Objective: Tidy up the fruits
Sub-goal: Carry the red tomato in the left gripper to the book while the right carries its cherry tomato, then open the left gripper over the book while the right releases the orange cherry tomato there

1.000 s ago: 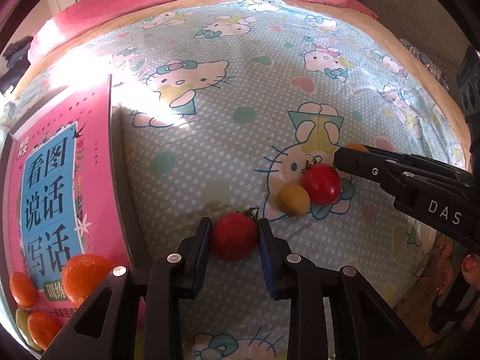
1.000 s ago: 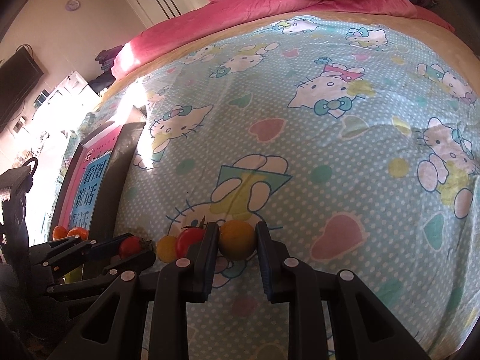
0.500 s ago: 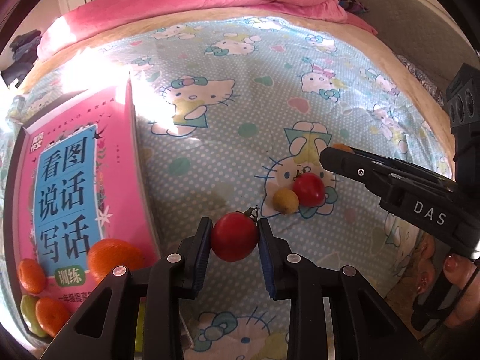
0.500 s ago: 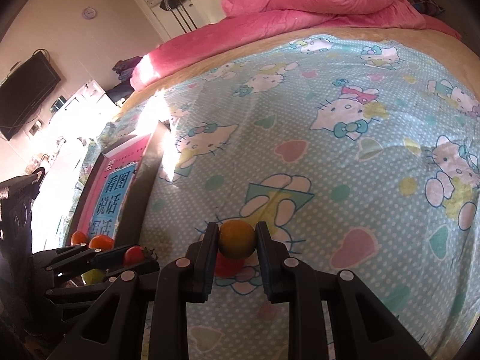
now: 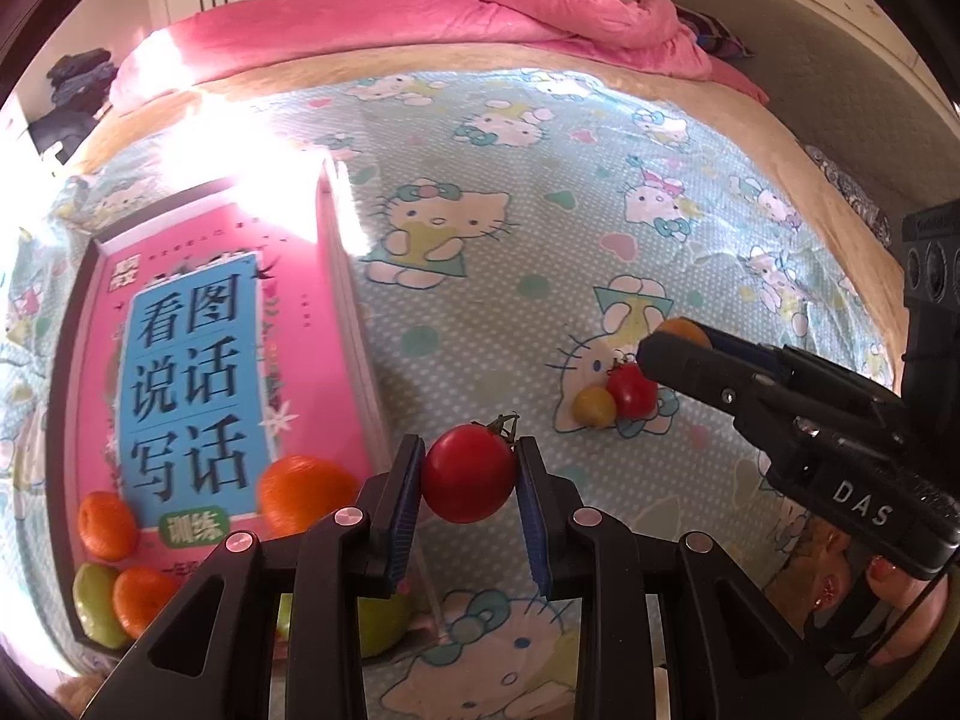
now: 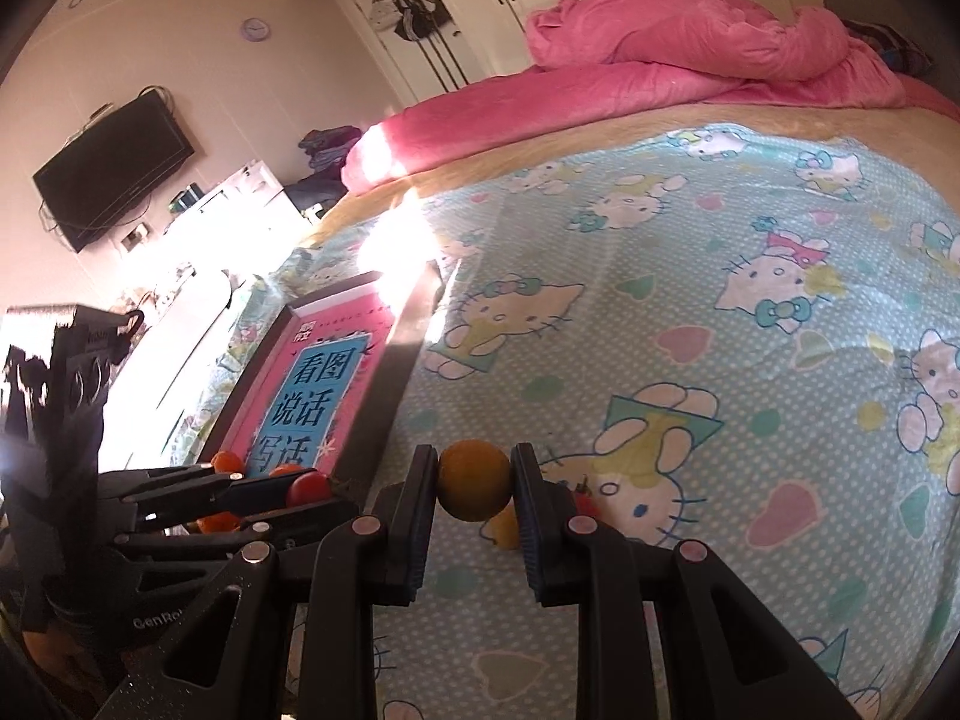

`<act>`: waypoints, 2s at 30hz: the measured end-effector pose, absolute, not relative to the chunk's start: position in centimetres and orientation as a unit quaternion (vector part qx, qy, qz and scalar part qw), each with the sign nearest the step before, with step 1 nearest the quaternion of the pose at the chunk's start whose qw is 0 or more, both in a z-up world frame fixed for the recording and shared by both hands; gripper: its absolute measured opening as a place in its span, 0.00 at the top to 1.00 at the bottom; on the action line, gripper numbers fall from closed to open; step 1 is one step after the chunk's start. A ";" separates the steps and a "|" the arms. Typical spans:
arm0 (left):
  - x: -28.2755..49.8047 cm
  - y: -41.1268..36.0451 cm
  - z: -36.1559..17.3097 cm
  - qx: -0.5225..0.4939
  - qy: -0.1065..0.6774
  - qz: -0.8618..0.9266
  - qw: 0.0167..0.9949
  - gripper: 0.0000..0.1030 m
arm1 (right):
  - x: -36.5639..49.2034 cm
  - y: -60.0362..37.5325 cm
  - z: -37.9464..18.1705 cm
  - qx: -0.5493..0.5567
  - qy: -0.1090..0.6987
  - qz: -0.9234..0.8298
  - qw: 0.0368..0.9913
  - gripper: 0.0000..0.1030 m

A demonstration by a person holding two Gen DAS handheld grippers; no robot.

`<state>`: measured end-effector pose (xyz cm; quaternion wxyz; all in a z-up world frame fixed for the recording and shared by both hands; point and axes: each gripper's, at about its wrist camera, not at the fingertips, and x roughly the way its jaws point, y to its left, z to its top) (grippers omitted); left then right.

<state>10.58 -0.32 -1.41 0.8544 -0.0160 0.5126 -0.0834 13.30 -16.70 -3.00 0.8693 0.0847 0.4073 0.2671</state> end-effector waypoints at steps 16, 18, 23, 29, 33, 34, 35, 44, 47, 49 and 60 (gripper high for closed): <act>8.2 6.3 -0.2 -0.051 0.502 -0.029 0.863 0.70 | 10.0 -11.0 -2.6 0.033 0.382 0.335 0.861 0.75; 8.1 6.9 -0.2 -0.055 0.502 -0.024 0.863 0.70 | 9.3 -10.2 -2.4 0.024 0.373 0.346 0.860 0.75; 7.7 8.5 -0.4 -0.065 0.500 -0.008 0.864 0.70 | 8.1 -8.1 -2.4 -0.002 0.364 0.365 0.857 0.75; 7.8 10.7 -1.2 -0.076 0.507 0.013 0.858 0.70 | 7.3 -6.5 -2.9 -0.020 0.367 0.375 0.851 0.75; 8.0 11.4 -2.1 -0.075 0.517 0.023 0.852 0.70 | 7.8 -5.9 -3.3 -0.020 0.371 0.374 0.850 0.75; 8.0 11.5 -2.3 -0.076 0.520 0.024 0.850 0.70 | 8.1 -5.7 -3.5 -0.019 0.374 0.375 0.848 0.75; 8.1 11.5 -2.5 -0.077 0.523 0.024 0.849 0.70 | 8.2 -5.6 -3.6 -0.019 0.376 0.375 0.847 0.75; 8.1 11.1 -3.4 -0.064 0.533 0.019 0.844 0.70 | 8.8 -3.2 -5.1 -0.041 0.390 0.389 0.834 0.75; 8.2 10.9 -3.6 -0.064 0.535 0.018 0.842 0.70 | 8.8 -2.9 -5.6 -0.048 0.395 0.388 0.831 0.75; 8.2 10.8 -3.7 -0.064 0.537 0.016 0.841 0.70 | 8.8 -2.9 -5.7 -0.049 0.396 0.386 0.831 0.75; 8.3 10.1 -4.3 -0.055 0.545 0.005 0.837 0.70 | 9.1 -3.7 -5.7 -0.041 0.404 0.377 0.833 0.71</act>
